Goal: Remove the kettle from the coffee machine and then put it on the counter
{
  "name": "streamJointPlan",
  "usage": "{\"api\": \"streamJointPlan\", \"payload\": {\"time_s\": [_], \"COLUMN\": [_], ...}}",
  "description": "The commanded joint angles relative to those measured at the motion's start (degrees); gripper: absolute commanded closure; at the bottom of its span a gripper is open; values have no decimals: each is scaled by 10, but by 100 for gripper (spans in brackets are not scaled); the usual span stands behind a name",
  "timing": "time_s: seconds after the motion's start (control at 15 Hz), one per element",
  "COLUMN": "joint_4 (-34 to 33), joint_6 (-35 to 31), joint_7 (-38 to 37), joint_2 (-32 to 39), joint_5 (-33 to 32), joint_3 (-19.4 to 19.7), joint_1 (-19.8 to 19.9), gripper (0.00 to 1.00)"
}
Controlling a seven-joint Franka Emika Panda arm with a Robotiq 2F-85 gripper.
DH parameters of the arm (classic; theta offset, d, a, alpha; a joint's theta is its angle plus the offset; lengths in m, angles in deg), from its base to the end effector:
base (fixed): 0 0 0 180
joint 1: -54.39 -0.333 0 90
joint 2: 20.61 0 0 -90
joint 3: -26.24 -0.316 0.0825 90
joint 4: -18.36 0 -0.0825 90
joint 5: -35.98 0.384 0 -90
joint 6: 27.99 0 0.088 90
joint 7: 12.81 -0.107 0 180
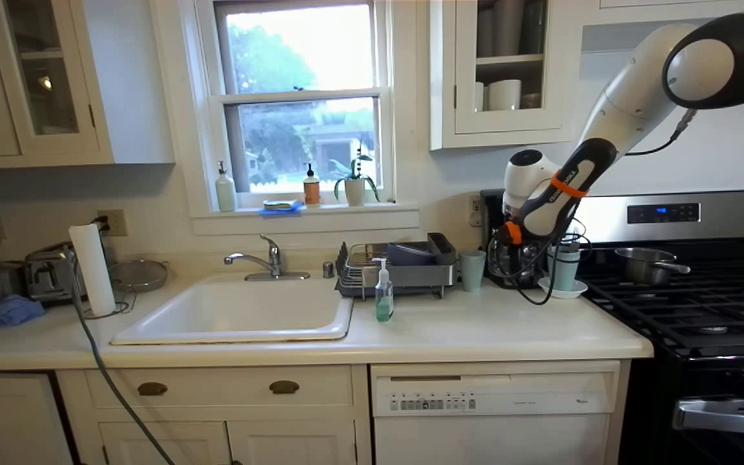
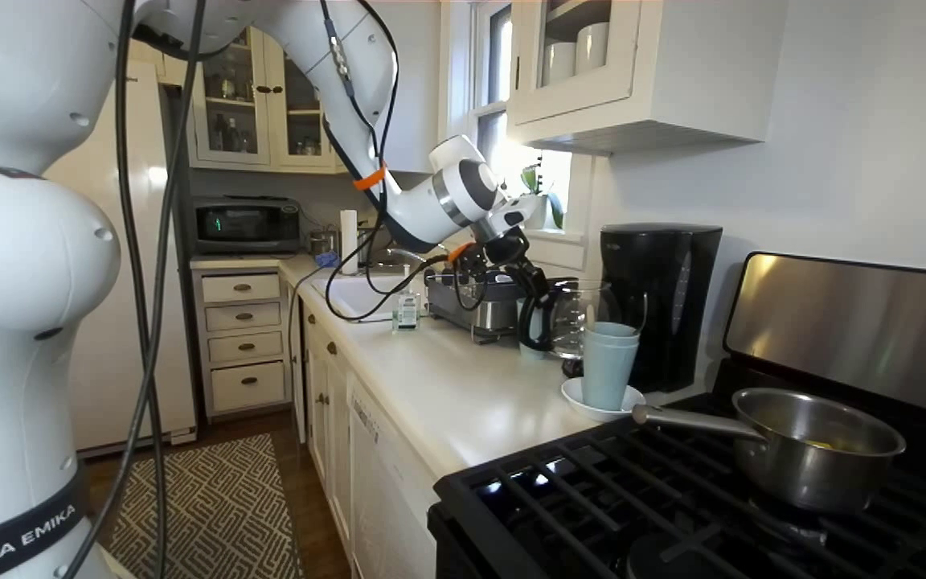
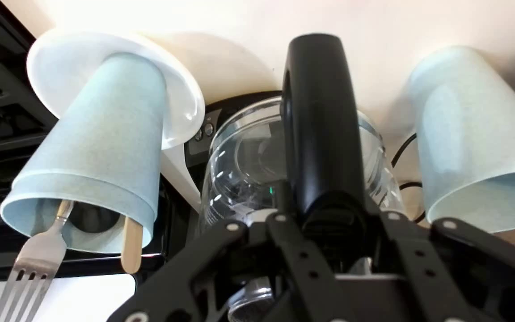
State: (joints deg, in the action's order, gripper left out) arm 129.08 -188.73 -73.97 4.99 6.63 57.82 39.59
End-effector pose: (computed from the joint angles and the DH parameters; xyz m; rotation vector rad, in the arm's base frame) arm 0.6424 -0.1385 0.3299 2.5131 -1.0762 0.8288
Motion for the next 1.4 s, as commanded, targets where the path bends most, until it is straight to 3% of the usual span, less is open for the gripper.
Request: {"api": "streamJointPlan", "payload": {"time_s": [0.0, 0.87, 1.33], "joint_4": [61, 204, 274], "joint_6": [-34, -62, -59], "joint_7": [-49, -78, 5], "joint_2": [-42, -147, -210], "joint_5": [-57, -186, -242], "joint_3": [24, 129, 119], "joint_1": [-28, -148, -158], "gripper": [92, 92, 92]}}
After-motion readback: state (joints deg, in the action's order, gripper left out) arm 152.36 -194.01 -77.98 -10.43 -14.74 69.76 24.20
